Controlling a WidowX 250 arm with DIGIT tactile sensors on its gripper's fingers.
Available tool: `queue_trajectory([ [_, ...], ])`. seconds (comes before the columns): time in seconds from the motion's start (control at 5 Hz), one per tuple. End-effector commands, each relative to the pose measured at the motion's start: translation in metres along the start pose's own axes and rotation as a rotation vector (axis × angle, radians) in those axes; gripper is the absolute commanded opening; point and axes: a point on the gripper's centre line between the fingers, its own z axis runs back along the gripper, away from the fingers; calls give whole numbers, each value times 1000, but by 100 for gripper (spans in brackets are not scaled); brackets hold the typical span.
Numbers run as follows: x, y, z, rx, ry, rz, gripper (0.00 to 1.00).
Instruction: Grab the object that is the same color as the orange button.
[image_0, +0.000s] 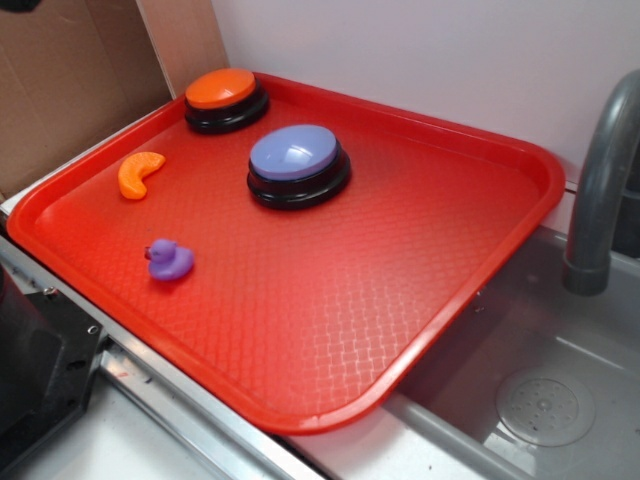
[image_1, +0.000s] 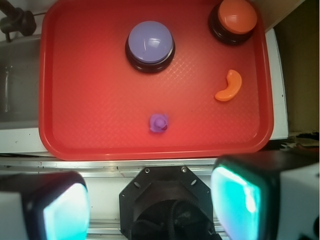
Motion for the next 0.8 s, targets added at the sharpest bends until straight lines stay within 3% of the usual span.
queue_trajectory([
  [0.0,0,0,0,0,0,0,100],
  [0.2,8,17,-11,-43,-17,112,100],
  [0.6,27,60,-44,-77,-69,369,100],
])
